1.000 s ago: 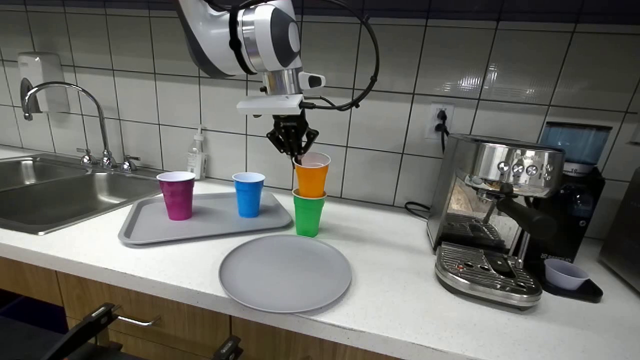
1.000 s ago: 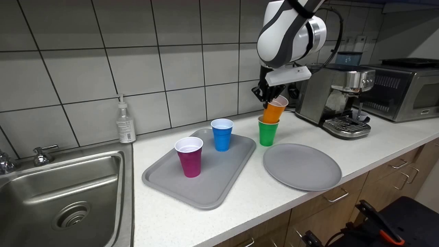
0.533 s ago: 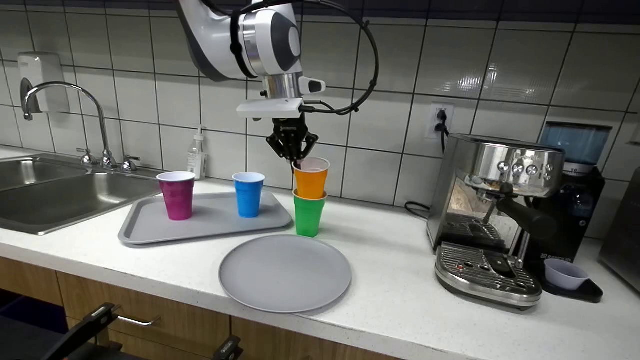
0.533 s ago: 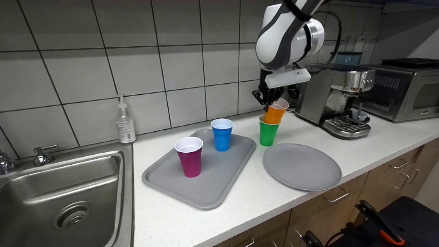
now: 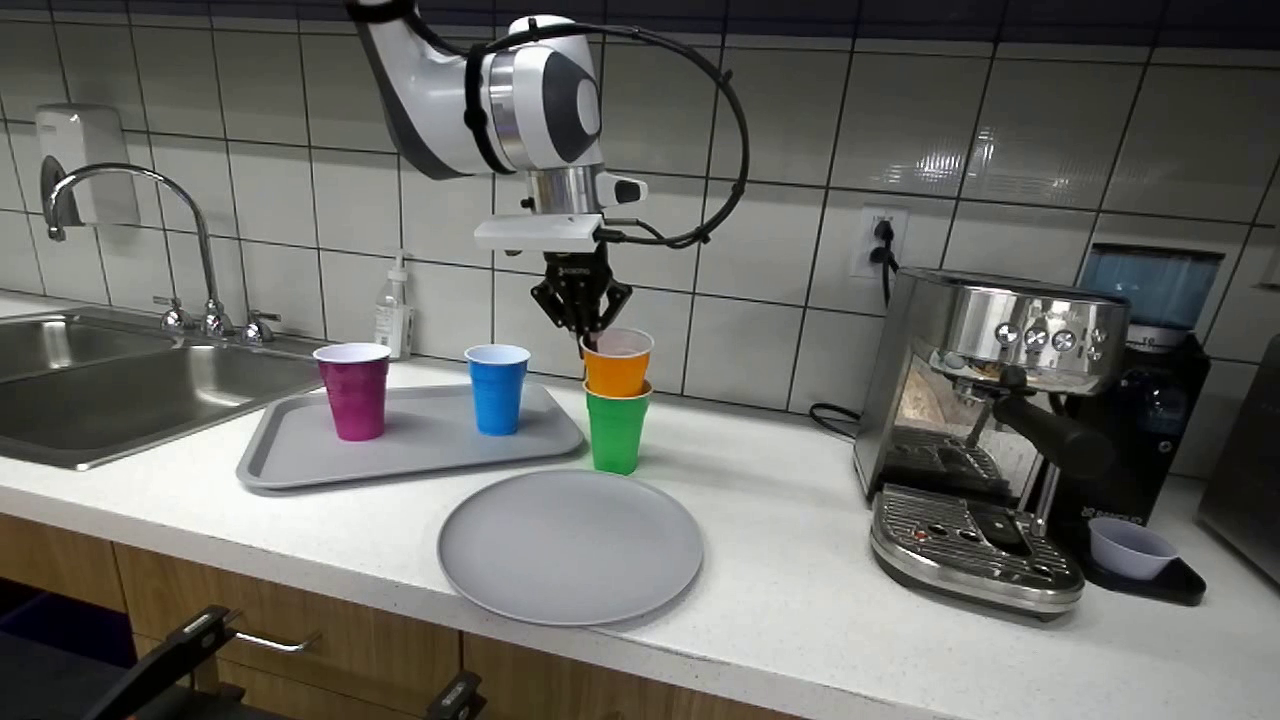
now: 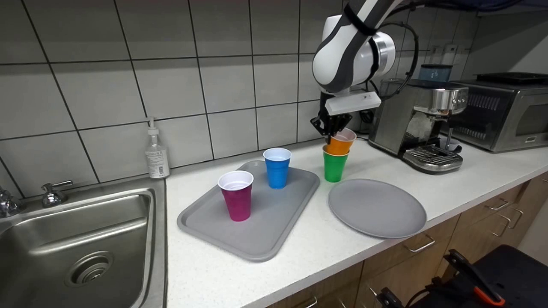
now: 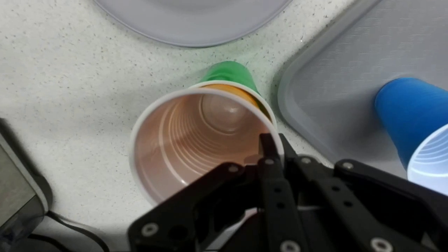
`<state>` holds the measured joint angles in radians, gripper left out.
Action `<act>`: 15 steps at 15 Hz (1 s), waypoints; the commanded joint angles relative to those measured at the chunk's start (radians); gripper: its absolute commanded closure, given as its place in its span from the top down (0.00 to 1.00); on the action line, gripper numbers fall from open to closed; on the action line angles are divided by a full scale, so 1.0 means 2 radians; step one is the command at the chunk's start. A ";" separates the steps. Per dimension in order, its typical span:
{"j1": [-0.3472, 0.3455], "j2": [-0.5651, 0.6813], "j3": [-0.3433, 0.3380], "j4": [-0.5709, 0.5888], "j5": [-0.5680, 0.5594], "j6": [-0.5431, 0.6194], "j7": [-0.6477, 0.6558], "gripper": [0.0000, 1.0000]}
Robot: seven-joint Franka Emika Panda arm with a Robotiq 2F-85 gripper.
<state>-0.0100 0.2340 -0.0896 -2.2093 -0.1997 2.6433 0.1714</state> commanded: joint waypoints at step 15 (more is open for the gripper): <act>-0.001 0.050 -0.002 0.070 0.037 -0.059 -0.006 0.01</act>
<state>-0.0095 0.3215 -0.0918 -2.1062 -0.1419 2.5696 0.1714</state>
